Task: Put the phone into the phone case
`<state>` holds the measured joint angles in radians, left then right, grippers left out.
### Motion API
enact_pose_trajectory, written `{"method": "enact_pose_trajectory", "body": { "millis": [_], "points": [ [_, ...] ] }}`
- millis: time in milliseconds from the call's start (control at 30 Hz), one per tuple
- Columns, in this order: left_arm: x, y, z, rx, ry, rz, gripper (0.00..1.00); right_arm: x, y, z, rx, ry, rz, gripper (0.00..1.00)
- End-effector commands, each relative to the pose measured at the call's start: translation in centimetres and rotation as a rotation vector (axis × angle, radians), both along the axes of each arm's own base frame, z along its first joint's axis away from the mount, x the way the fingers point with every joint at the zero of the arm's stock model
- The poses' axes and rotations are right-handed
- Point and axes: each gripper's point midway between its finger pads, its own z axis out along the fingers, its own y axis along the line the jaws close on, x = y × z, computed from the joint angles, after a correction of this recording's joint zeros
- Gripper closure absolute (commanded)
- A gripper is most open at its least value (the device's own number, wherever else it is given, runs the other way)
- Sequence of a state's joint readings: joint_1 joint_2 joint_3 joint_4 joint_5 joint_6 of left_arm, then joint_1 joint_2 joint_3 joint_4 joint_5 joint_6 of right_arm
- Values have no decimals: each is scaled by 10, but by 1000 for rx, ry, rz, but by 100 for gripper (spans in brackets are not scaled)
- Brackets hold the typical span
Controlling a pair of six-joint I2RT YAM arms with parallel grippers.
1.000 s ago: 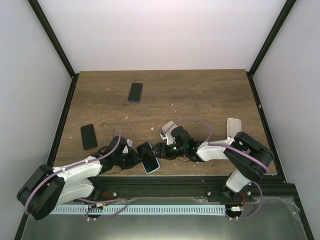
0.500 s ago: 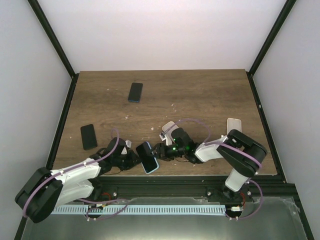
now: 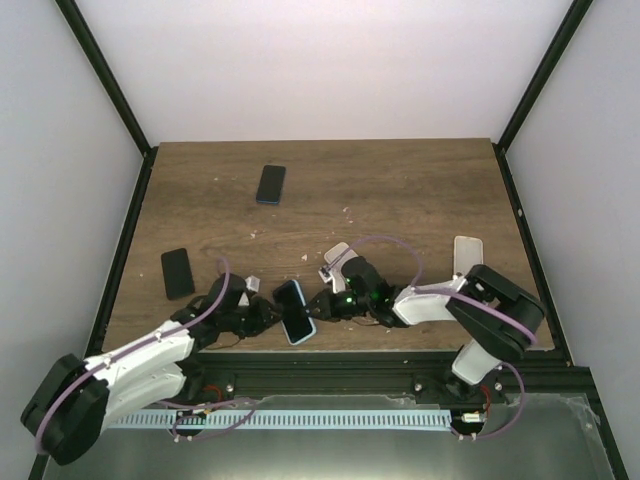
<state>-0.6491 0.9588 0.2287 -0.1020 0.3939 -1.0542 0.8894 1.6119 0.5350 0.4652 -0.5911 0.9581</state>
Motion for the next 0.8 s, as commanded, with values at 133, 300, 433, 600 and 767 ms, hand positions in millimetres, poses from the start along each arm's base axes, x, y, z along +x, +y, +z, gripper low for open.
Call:
{"method": "enact_pose_trajectory", "body": {
  "millis": [133, 300, 433, 600, 767],
  "points": [
    [21, -5, 104, -196, -232, 2, 48, 17, -4, 81, 93, -324, -27, 91],
    [20, 3, 185, -290, -432, 2, 28, 5, -19, 153, 297, -469, -58, 92],
    [9, 3, 233, -353, -538, -46, 18, -13, -39, 202, 464, -561, -68, 93],
    [-1, -11, 272, -532, -611, -125, 17, -37, -54, 244, 602, -666, -15, 92],
    [-6, -19, 282, -625, -640, -185, 19, -53, -55, 260, 679, -679, 57, 92]
  ]
}}
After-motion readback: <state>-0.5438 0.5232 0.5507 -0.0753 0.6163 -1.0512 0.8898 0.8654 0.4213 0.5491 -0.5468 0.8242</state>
